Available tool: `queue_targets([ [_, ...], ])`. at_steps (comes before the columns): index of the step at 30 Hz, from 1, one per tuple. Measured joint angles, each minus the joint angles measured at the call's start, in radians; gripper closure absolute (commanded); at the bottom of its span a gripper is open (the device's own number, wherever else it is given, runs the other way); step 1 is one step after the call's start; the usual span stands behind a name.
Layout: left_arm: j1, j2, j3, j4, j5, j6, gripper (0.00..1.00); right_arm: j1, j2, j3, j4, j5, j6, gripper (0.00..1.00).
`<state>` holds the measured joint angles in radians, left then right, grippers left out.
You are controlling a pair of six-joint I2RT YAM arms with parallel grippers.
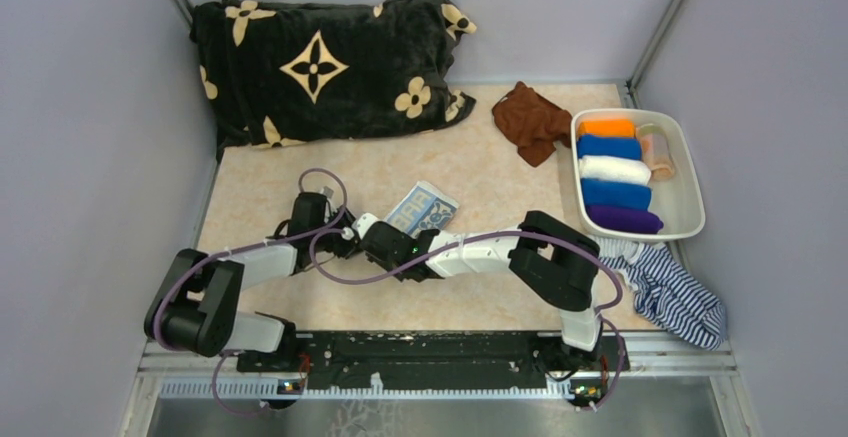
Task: Roll the towels
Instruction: Roll the towel at the center of the board.
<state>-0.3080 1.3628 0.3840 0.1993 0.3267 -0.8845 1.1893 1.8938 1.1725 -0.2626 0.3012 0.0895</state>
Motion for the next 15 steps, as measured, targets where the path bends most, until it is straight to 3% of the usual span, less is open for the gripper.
queue_targets([
  [4, -0.003, 0.032, 0.017, 0.0, 0.001, 0.004, 0.68, 0.0, 0.0, -0.001, 0.0, 0.01, -0.001, 0.87],
  [7, -0.006, 0.042, 0.031, -0.013, 0.0, 0.013, 0.68, -0.001, -0.004, -0.001, 0.003, -0.002, 0.0, 0.94],
  [13, -0.011, -0.043, 0.035, -0.109, -0.029, 0.046, 0.4, -0.022, -0.028, -0.027, 0.04, -0.132, 0.021, 1.0],
  [15, -0.011, -0.075, 0.035, -0.146, -0.036, 0.05, 0.37, -0.027, -0.035, -0.037, 0.057, -0.18, 0.034, 1.0],
])
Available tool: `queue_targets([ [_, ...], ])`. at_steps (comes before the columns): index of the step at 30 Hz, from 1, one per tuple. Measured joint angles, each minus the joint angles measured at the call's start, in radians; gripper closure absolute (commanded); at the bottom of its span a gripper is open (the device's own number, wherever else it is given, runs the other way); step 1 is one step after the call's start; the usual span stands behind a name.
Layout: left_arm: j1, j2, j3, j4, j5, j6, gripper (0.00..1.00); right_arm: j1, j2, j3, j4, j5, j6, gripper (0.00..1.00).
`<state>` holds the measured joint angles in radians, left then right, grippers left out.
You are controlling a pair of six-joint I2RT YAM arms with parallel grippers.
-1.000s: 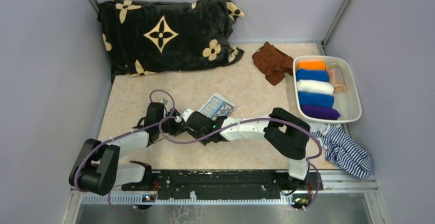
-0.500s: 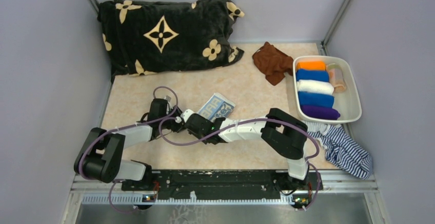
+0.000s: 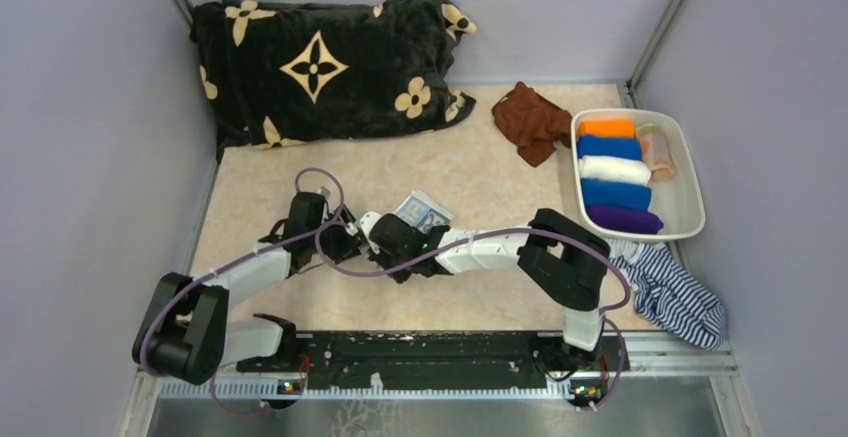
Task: Roll the towels
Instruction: Roll the towel at the center of the board.
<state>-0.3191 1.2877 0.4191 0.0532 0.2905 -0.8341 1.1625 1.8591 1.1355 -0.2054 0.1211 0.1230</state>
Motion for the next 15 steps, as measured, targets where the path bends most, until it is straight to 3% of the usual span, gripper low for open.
queue_targets([
  [9, 0.0, -0.283, -0.001, -0.263, -0.051, 0.032, 0.32, -0.166, -0.051, -0.171, 0.229, -0.447, 0.205, 1.0],
  [15, 0.0, -0.428, -0.014, -0.328, -0.04, 0.027, 0.31, -0.285, -0.041, -0.286, 0.435, -0.699, 0.41, 1.0],
])
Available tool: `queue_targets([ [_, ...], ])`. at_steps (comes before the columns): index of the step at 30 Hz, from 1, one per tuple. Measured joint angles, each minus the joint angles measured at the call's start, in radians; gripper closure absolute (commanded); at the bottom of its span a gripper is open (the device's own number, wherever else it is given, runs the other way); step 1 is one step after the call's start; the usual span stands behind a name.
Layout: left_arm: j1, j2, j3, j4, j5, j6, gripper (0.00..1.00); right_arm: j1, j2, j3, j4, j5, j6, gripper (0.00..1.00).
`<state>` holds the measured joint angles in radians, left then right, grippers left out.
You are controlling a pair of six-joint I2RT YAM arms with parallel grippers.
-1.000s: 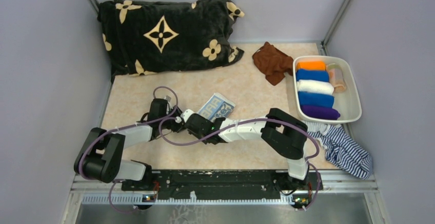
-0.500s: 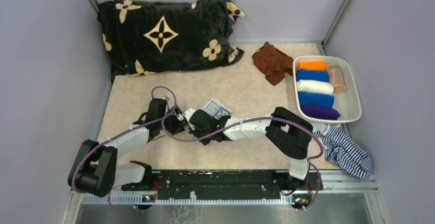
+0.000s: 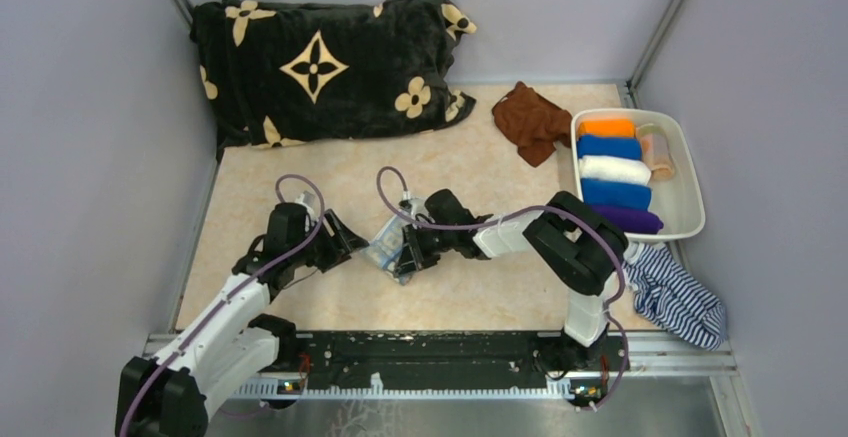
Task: Roll the towels
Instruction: Roll the towel at the center of the board.
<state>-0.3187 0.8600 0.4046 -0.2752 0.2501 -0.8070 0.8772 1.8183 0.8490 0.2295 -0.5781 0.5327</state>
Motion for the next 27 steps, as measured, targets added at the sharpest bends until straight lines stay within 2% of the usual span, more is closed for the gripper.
queue_targets([
  [7, 0.0, 0.014, -0.068, 0.03, 0.051, -0.03, 0.33, -0.108, 0.077, -0.079, 0.246, -0.201, 0.245, 1.0],
  [14, 0.0, 0.162, -0.072, 0.142, 0.1, -0.052, 0.36, -0.155, 0.14, -0.084, 0.335, -0.281, 0.363, 1.0],
  [22, 0.0, 0.301, -0.072, 0.271, 0.145, -0.069, 0.37, -0.16, 0.155, -0.078, 0.308, -0.292, 0.361, 0.98],
  [27, 0.0, 0.355, -0.065, 0.333, 0.161, -0.087, 0.37, -0.16, 0.154, -0.037, 0.213, -0.284, 0.309, 0.83],
])
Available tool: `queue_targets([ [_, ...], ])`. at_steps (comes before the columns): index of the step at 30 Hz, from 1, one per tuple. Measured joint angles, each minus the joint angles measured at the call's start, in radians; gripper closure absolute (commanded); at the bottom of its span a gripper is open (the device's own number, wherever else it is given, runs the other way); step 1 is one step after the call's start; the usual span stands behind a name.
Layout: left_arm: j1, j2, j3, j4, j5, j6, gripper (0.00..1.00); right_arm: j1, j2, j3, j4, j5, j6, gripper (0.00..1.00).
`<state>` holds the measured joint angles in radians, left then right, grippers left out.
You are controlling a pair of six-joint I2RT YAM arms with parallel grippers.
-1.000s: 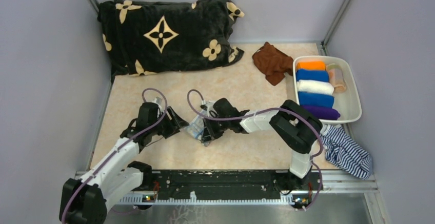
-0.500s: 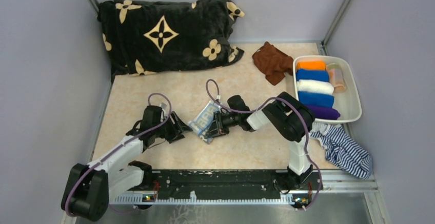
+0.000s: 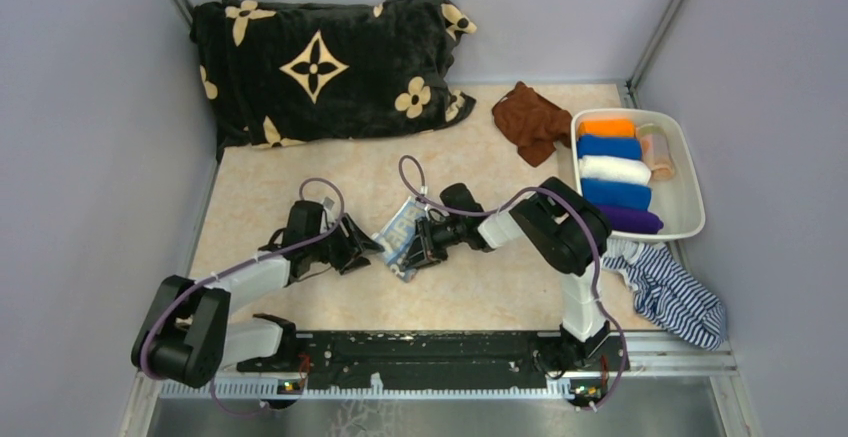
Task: Roll the towels
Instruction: Roll the towel at the center of the board.
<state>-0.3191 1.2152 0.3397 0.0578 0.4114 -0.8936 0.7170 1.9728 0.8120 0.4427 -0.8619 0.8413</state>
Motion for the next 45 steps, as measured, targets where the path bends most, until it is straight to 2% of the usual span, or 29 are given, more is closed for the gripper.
queue_targets([
  [6, 0.0, 0.043, 0.002, 0.058, 0.002, -0.021, 0.39, 0.003, -0.05, 0.05, -0.172, 0.06, -0.111, 0.7],
  [14, 0.0, 0.085, 0.002, 0.119, 0.002, -0.053, 0.4, 0.091, -0.223, 0.156, -0.512, 0.358, -0.345, 0.52],
  [19, 0.0, 0.09, 0.002, 0.126, 0.001, -0.061, 0.41, 0.218, -0.335, 0.2, -0.632, 0.603, -0.491, 0.52],
  [25, 0.0, 0.092, 0.002, 0.129, 0.0, -0.071, 0.4, 0.367, -0.354, 0.224, -0.682, 0.878, -0.607, 0.52],
  [34, 0.0, 0.092, 0.002, 0.129, -0.001, -0.074, 0.4, 0.48, -0.218, 0.285, -0.731, 1.147, -0.657, 0.52],
  [37, 0.0, 0.092, 0.002, 0.129, -0.002, -0.075, 0.4, 0.5, -0.188, 0.304, -0.751, 1.205, -0.66, 0.56],
  [42, 0.0, 0.087, 0.002, 0.127, -0.006, -0.076, 0.4, 0.512, -0.142, 0.335, -0.768, 1.277, -0.676, 0.71],
  [43, 0.0, 0.085, 0.002, 0.126, -0.008, -0.075, 0.4, 0.512, -0.135, 0.336, -0.768, 1.284, -0.677, 0.77],
  [45, 0.0, 0.079, 0.0, 0.123, -0.013, -0.075, 0.39, 0.512, -0.123, 0.336, -0.769, 1.291, -0.688, 0.98],
])
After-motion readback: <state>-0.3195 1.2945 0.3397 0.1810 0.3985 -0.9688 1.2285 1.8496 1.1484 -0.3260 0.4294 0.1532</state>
